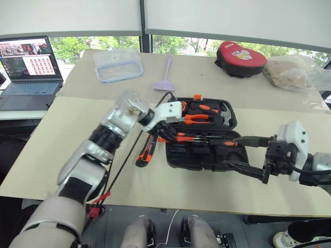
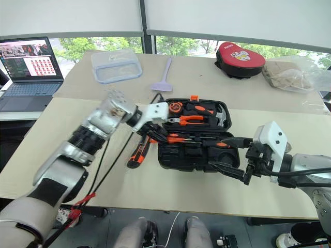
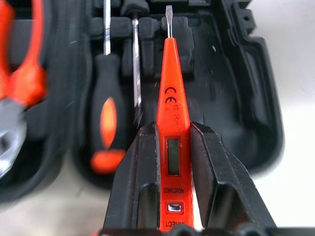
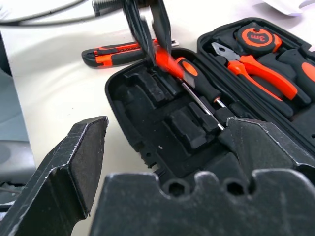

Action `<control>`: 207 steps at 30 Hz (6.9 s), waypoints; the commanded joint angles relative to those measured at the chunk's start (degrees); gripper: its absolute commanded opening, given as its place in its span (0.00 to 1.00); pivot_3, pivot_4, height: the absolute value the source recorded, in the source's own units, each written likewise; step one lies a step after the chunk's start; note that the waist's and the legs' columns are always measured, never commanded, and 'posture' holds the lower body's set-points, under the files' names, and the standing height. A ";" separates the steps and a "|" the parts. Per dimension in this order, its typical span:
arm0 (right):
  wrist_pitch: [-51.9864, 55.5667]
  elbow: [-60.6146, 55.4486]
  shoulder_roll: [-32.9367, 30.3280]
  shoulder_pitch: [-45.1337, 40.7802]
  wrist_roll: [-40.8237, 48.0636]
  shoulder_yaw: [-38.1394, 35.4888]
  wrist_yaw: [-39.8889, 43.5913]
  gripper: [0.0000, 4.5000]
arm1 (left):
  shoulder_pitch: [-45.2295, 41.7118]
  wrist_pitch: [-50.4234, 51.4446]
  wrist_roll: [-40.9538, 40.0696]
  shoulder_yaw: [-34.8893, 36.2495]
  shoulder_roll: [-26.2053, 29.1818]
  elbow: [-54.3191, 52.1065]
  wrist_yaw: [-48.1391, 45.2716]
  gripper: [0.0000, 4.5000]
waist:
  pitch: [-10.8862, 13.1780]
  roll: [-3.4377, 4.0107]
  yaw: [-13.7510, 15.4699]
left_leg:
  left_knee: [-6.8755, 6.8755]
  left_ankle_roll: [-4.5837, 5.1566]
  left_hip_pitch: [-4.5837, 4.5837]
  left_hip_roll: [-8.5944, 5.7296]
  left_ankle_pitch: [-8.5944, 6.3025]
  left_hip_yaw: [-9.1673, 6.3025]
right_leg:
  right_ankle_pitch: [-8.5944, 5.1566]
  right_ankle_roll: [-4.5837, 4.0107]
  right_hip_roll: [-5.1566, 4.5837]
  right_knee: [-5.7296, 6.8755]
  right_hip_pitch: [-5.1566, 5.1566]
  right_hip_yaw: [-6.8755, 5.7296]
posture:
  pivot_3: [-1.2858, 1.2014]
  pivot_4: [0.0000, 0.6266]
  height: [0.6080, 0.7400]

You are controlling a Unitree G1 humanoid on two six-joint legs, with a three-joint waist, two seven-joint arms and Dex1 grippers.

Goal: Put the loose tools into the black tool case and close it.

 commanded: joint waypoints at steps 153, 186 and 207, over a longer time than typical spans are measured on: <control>-3.41 1.25 4.48 0.43 -3.90 3.51 -4.28 1.00 | 13.25 -18.13 -1.90 8.02 -7.17 6.95 15.20 0.01 | -0.06 0.05 0.19 | 0.04 0.05 0.38 0.01 -0.02 -0.03 | 0.04 -0.05 -0.09 0.06 0.29 0.07 | 0.52 0.24 0.93; -1.12 3.99 -2.99 -14.45 3.18 8.27 8.54 1.00 | 34.47 55.99 -29.61 37.02 27.79 -56.38 32.09 0.99 | -0.04 0.08 1.56 | -0.12 -0.17 0.51 -0.03 -0.14 -0.15 | 0.05 -0.02 -0.24 -0.10 0.53 -0.04 | 0.52 0.24 0.93; -1.28 -4.36 0.81 -5.28 3.27 4.95 -1.96 1.00 | 18.11 52.74 -24.31 5.76 14.65 -34.72 44.02 0.88 | -0.06 0.10 0.90 | -0.13 -0.10 0.90 0.02 0.01 -0.12 | 0.02 -0.05 -0.14 -0.02 0.80 0.12 | 0.52 0.24 0.93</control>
